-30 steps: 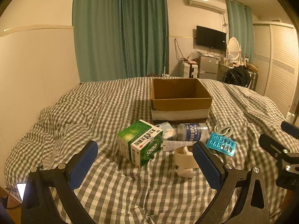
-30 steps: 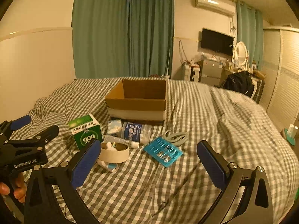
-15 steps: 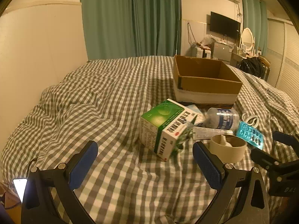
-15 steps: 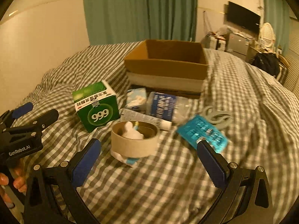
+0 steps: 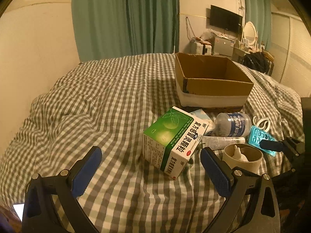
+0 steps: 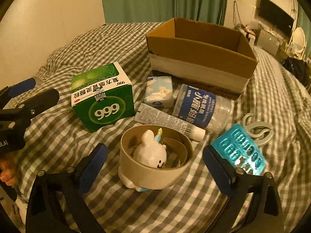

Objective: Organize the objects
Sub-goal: 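Grasp the beige tape roll with the right tool while left grasps the green medicine box, then carry the tape roll and green medicine box into the cardboard box and release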

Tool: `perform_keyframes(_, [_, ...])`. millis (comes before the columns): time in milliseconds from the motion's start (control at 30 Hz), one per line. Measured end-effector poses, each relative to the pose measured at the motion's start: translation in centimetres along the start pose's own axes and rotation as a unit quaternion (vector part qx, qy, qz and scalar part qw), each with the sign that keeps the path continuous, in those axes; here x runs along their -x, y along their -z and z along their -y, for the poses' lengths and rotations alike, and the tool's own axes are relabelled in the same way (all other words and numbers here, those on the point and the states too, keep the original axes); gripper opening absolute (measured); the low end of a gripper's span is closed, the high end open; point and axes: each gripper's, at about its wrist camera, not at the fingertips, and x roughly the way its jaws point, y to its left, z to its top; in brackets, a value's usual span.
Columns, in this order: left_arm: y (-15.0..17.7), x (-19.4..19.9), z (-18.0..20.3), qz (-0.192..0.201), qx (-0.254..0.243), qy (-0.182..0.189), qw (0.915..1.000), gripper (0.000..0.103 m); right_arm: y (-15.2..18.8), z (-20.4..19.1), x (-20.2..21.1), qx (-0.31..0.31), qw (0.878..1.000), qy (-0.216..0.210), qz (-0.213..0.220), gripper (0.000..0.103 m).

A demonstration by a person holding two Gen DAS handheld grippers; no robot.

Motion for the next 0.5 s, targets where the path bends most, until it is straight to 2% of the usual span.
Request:
perform_keyframes(33, [0.0, 0.0, 0.1, 0.001, -0.004, -0.001, 1.0, 0.103, 0.0, 0.2, -0.1, -0.002, 1.0, -0.004, -0.002, 0.075])
perform_keyframes(133, [0.1, -0.4, 0.5, -0.014, -0.001, 0.009, 0.9999, 0.103, -0.1, 2.4, 1.9, -0.065, 0.996, -0.046, 0.037, 0.076])
perform_keyframes(200, [0.0, -0.6, 0.8, -0.023, 0.011, 0.021, 0.9994, 0.103, -0.7, 3.5, 3.7, -0.078, 0.994, -0.052, 0.062, 0.075])
perform_keyframes(333, [-0.1, -1.0, 2.6, -0.041, 0.013, 0.018, 0.9989, 0.103, -2.0, 5.7, 7.7, -0.055, 0.993, -0.003, 0.106, 0.075])
perform_keyframes(433, [-0.5, -1.7, 4.2, -0.059, 0.041, 0.018, 0.9972, 0.103, -2.4, 7.7, 9.2, -0.047, 0.991, 0.028, 0.125, 0.075])
perform_keyframes(500, [-0.9, -2.2, 5.0, -0.06, 0.065, 0.001, 0.9961, 0.103, -2.3, 8.6, 9.5, -0.043, 0.989, 0.053, 0.132, 0.075])
